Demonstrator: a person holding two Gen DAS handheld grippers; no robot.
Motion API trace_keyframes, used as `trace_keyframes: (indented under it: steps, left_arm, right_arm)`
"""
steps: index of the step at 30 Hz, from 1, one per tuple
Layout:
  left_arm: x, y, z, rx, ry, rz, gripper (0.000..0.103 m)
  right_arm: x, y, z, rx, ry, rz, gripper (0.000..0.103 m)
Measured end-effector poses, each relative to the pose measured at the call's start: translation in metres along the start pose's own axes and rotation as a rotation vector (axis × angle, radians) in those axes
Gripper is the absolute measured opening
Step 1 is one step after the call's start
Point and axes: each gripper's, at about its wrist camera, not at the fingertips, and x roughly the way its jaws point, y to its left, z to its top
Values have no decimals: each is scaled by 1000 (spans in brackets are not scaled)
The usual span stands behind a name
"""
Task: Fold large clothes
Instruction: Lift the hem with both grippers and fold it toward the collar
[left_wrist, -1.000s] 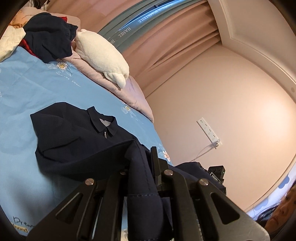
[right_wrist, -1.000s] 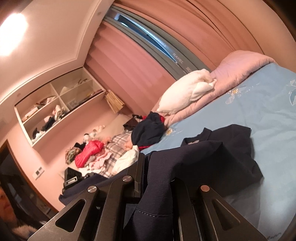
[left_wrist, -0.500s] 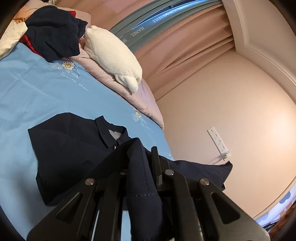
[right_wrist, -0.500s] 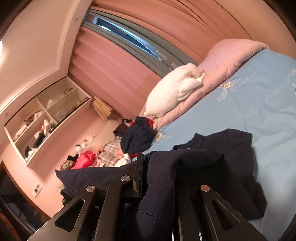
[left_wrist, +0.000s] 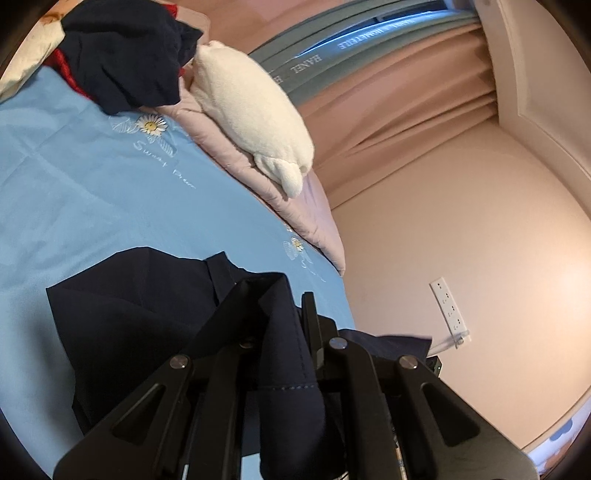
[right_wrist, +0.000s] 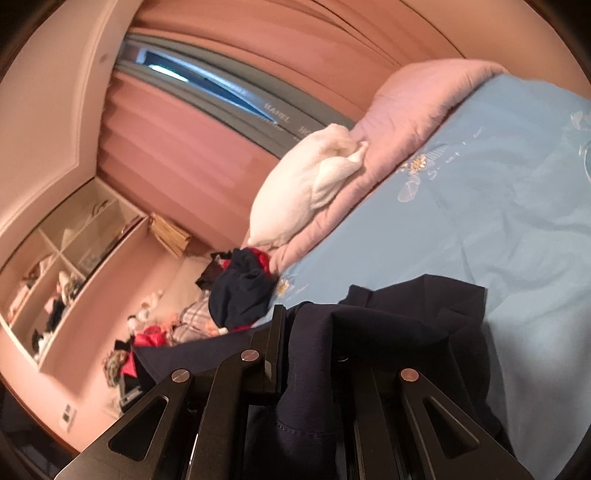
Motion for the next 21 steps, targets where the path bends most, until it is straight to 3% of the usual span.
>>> trace_keyframes:
  steps: [8, 21]
  left_arm:
    - [26, 42, 7, -104, 23, 42, 8]
    - [77, 100, 13, -240, 106, 172, 8]
  right_arm:
    - [24, -25, -1, 50, 60, -62, 8]
    - [69, -62, 2, 133, 157, -191, 8]
